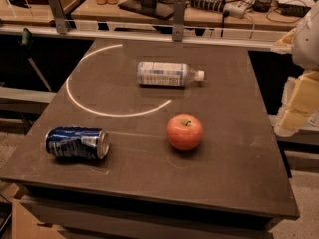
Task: Pick blue plastic bottle
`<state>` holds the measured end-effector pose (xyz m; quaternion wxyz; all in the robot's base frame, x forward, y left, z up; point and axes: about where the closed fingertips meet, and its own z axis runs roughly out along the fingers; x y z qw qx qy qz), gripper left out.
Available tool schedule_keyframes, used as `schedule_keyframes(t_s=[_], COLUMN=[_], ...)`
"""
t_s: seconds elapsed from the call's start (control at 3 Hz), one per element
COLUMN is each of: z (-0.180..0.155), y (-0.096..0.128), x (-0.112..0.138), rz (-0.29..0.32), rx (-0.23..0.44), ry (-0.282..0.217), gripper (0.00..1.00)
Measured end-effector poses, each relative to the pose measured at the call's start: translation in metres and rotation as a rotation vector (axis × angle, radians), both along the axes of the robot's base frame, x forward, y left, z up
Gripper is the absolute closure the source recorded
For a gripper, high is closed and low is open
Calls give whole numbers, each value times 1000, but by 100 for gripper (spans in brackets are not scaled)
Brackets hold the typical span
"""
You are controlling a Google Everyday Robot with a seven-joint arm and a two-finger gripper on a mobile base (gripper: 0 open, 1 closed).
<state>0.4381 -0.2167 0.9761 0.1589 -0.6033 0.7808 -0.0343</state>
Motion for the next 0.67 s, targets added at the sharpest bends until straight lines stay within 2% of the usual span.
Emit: schedule_keyframes(t_s=[0.33,0.67], z=[0,-1], y=[0,17], x=[0,7], rz=[0,25], rx=[0,22], ry=[0,-5], gripper=[0,0])
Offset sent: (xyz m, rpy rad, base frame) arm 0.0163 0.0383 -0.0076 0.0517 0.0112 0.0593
